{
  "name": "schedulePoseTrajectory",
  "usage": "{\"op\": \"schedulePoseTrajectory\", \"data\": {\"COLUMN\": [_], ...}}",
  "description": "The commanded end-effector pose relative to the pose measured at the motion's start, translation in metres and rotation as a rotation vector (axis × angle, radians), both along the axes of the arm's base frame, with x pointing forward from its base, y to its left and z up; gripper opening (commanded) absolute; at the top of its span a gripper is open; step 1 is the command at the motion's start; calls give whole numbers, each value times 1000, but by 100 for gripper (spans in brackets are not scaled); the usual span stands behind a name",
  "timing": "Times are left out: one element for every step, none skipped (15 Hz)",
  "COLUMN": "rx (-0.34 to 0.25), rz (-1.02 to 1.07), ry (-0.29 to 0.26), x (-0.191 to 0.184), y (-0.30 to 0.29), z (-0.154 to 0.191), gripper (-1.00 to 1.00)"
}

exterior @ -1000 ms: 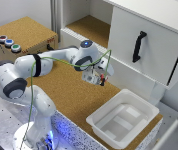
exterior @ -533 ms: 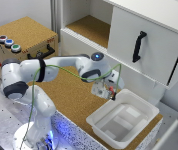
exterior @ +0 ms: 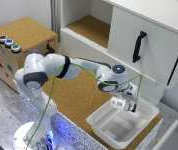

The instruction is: Place the pink block inside the box

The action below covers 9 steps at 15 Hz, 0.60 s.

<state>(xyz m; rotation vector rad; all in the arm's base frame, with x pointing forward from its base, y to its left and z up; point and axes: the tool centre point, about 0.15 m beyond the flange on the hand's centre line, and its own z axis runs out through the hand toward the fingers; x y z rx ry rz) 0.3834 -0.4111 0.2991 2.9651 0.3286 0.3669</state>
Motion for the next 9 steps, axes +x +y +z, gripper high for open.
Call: {"op": "schedulePoseTrajectory", "data": {"rx": [139,140,140,143,151,155,156,154,149], "rz": [77,88,88,84,77,74,66,70,77], "ry": [37,47,50,47,42,41,38,35,27], "x": [10,8,6,5,3,2,0,-3,-8], "y": [-19,-17,-15,-16,-17,-18,-20,-19,-18], "z": [-44,-50,-54,-55,-54,-53,-51,-47,-43], "gripper": [-100,-100,-100,-100,-100,-100,-100,100,100]}}
